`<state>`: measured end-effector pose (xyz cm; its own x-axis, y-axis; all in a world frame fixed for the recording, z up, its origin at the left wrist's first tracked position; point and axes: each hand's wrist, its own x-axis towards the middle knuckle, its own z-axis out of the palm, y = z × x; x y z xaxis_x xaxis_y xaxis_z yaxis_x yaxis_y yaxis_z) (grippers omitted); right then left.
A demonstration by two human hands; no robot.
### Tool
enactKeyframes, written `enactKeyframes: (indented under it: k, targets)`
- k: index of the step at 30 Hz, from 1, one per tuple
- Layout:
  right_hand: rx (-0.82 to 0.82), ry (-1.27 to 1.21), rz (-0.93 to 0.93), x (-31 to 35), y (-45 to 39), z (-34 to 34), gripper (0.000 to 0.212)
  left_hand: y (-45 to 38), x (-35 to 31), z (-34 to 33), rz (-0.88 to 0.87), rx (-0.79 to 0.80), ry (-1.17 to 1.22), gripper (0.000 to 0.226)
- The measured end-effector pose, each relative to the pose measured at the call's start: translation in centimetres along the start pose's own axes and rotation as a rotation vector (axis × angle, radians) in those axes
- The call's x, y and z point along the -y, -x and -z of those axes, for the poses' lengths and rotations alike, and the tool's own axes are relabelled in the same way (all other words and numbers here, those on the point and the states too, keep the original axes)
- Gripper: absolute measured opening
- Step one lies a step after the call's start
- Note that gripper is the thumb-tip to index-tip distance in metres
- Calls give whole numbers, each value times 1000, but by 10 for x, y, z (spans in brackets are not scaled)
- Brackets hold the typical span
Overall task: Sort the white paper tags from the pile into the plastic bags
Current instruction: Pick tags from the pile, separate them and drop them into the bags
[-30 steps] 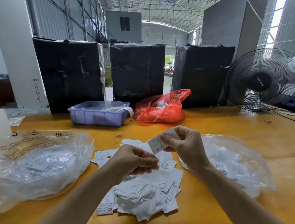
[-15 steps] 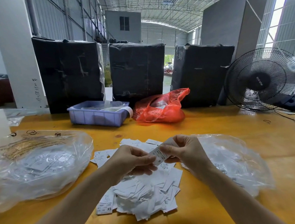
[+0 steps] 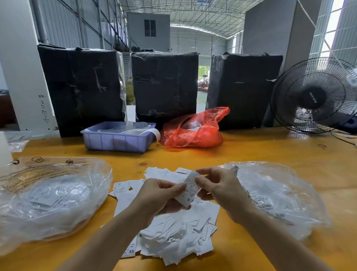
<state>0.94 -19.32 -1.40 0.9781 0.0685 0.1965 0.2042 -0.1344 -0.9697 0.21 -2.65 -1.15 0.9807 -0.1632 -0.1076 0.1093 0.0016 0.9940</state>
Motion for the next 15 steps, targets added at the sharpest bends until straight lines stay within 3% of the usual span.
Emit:
enactKeyframes:
  k: [2,7,10,15]
  targets:
    - [-7,81,40,-1,2,-2,19,0,1,-1,-18,-22,29,20]
    - [180,193,61,4,11,-7,18,0,2,-4,-39,-83,24,25]
    - [84,208,119,3,8,-7,29,-1,2,-5,-33,-110,79,25]
    - [92,219,152,7,6,-9,17,-4,4,-7,-25,-126,140,28]
